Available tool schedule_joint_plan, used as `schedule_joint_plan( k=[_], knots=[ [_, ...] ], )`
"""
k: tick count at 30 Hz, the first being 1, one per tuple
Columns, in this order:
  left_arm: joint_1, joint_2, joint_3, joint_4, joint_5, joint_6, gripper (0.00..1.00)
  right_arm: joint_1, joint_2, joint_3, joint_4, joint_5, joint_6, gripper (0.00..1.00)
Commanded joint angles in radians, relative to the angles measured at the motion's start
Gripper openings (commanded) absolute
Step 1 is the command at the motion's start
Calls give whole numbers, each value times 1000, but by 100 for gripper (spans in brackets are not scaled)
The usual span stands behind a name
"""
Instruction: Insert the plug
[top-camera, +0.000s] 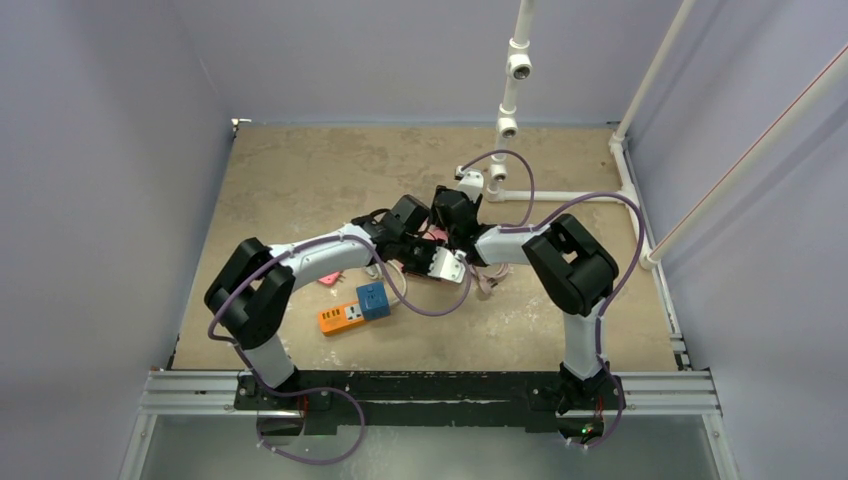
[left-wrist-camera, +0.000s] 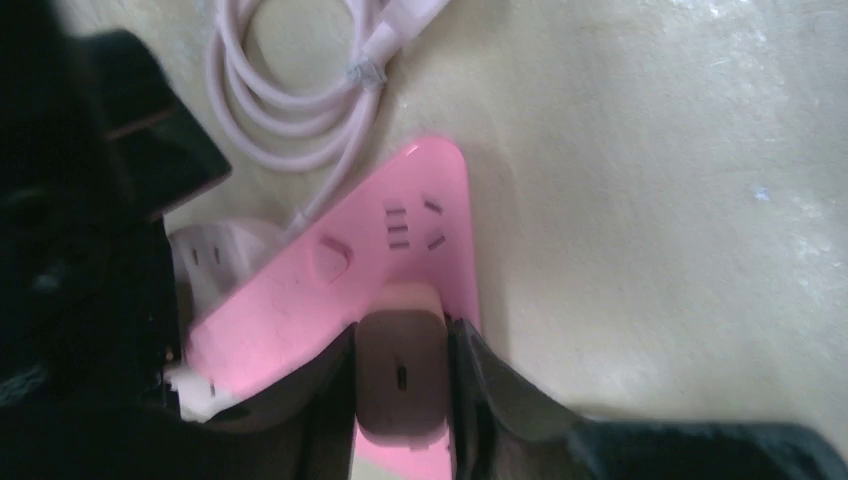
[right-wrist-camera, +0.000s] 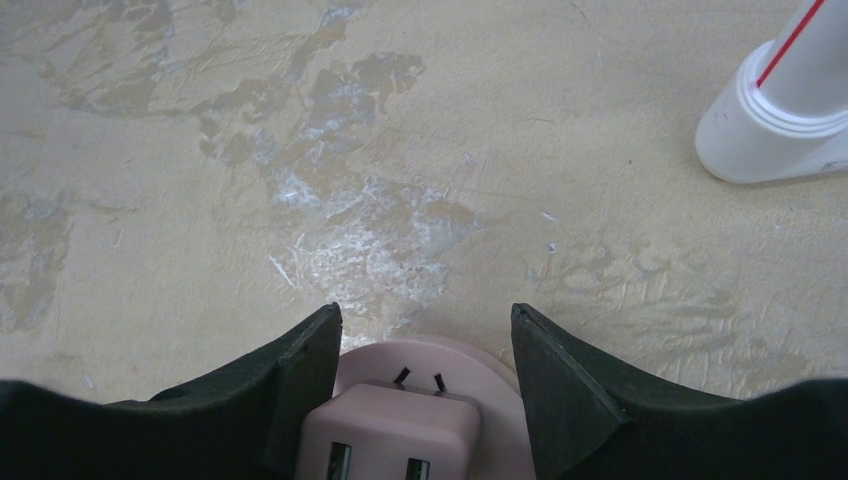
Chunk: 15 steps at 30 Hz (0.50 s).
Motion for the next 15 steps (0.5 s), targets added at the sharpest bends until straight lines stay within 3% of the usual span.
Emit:
schedule_joint_plan(
  k=[1,7,15],
  knots=[
    [76,160,-162,-30,-269,129,0,65,-43,5,-155,-131,41,64],
    [106,130,-254,46,-264,135,0,41,-53,-1,-151,-146,33,64],
    [114,130,-230,33,-241,120,0,33,-66,8,-164,-156,28,65]
  ],
)
